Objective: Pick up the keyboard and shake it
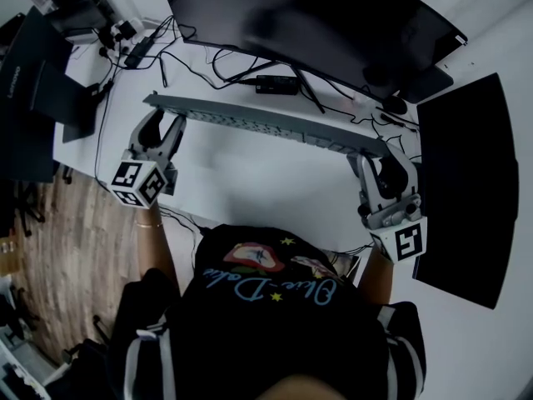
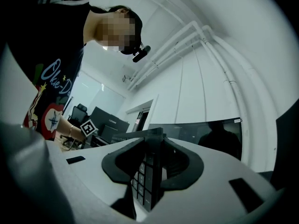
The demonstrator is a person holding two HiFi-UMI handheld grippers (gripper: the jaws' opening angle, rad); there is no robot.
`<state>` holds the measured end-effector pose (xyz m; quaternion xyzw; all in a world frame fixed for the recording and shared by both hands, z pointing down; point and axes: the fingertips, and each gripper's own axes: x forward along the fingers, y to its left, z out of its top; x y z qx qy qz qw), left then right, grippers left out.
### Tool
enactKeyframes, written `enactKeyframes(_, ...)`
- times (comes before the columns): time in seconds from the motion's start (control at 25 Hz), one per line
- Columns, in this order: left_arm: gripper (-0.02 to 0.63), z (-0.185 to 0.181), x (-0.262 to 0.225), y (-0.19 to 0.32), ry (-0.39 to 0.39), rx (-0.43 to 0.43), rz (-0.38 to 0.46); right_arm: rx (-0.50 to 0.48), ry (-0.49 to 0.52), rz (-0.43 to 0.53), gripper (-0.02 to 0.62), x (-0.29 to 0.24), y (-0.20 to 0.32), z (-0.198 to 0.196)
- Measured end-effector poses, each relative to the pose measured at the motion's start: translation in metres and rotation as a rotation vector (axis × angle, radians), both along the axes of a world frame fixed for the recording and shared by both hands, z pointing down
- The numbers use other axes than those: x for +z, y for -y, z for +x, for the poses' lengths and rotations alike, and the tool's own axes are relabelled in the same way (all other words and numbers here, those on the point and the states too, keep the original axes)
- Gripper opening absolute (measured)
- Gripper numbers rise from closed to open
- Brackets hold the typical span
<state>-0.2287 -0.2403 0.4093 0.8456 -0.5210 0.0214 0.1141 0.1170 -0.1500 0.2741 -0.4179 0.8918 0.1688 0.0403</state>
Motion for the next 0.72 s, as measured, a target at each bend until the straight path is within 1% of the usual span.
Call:
enactKeyframes(0.16,0.196,0.0,0.01,-0.008,0.017,-0.002,-0.031,-0.001,0.017,-0.029,0.101,0.011,-0.002,0.002)
enactKeyframes(0.52,0.196,0.004,0.043,-0.028,0.045,0.004,-0.128,0.022,0.074,-0.158,0.102,0.049,-0.006,0.012)
enactKeyframes(0.72,0.197,0.004,0.069,-0.038,0.059,0.024,-0.207,0.033,0.089,-0.238,0.101,0.074,-0.009,0.013)
